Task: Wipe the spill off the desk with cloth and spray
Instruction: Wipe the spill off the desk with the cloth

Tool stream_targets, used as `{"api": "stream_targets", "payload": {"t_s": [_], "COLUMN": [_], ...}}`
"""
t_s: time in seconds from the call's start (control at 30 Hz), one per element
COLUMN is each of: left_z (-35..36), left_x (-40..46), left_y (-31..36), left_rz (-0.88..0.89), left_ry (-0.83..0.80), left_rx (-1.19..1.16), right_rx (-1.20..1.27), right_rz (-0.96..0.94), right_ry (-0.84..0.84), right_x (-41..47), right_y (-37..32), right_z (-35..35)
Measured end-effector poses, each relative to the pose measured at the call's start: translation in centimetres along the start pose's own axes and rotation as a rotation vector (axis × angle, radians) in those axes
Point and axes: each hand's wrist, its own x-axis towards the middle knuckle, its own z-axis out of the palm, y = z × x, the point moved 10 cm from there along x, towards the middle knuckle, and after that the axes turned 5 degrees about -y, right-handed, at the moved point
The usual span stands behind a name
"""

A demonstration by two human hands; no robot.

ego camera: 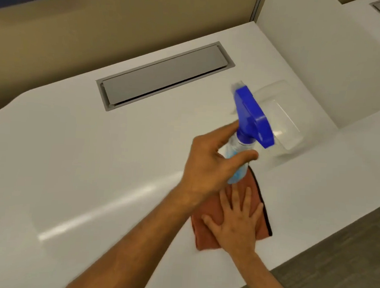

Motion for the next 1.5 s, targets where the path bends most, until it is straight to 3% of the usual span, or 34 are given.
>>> {"api": "stream_targets", "payload": {"t_s": [0.17, 0.37, 0.53, 0.67, 0.9, 1.1, 1.3, 1.5], "left_z": [-8.4, -15.5, -16.7, -14.7, -10.2, -10.3, -11.1, -18.7], "left_x": [-0.8, -2.3, -2.8, -1.8, -0.8, -0.7, -1.7, -9.5], "left_y": [-0.3, -1.0, -1.6, -3.3, -6.4, -7.5, -8.1, -13.6], "left_rz": [-0.04, -0.089, -0.086, -0.119, -0.188, -0.201, -0.212, -0.403], "left_ry": [0.072, 0.179, 0.228, 0.2, 0.078, 0.068, -0.037, -0.006], "left_rx": [0.124, 0.207, 0.218, 0.211, 0.249, 0.241, 0.283, 0.511], "right_rx": [0.008, 0.036, 0.103, 0.107, 0.144, 0.081, 0.001, -0.084], "right_rz": [0.029, -0.212, -0.456, -0.581, -0.567, -0.582, -0.503, -0.169], "right_ry": [-0.047, -0.033, 0.002, -0.018, -0.114, -0.122, -0.109, -0.074], "right_x": [8.1, 13.6, 8.1, 1.4, -2.1, -4.1, -5.9, -0.5], "right_y": [-2.4, -13.3, -23.3, -26.8, -25.1, -21.5, -11.1, 0.3], "right_z": [-2.9, -4.3, -1.9, 1.2, 3.0, 3.8, 3.6, -0.3]}}
